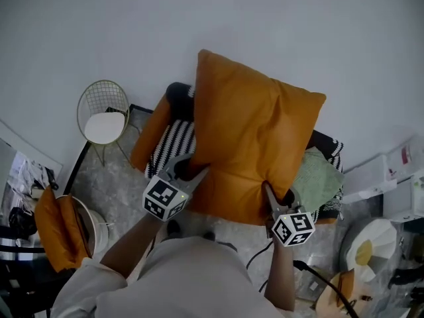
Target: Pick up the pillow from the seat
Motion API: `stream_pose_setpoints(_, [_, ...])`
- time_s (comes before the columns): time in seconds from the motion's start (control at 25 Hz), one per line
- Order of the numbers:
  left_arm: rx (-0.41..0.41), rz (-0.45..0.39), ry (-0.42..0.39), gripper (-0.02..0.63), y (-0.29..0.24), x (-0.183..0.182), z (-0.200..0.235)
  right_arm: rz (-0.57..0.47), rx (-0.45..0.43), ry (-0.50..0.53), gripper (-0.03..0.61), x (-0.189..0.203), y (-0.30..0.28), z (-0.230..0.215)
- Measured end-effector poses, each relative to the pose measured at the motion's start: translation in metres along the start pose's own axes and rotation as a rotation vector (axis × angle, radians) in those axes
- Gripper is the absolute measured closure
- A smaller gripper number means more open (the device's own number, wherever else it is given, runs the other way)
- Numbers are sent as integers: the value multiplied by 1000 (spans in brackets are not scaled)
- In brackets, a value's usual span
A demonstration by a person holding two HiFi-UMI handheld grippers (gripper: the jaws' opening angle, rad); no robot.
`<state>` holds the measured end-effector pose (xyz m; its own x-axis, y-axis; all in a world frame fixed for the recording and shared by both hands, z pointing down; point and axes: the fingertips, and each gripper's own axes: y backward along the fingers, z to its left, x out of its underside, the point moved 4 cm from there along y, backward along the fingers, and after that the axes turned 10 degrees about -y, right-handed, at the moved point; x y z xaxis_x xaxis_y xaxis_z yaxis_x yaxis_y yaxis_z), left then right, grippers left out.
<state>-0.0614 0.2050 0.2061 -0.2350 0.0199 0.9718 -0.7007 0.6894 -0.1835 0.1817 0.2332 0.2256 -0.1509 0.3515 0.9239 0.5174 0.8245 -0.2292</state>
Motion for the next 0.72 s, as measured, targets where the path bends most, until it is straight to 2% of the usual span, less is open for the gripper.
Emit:
stream_pose_setpoints(0.36, [11,-3,3,485,26,6,19,-5,13,-17,405,7,-9,31])
stream_pose_setpoints(0.72, [3,-20,13,483,36,7,26,-4,16,-10,403,5,-12,43])
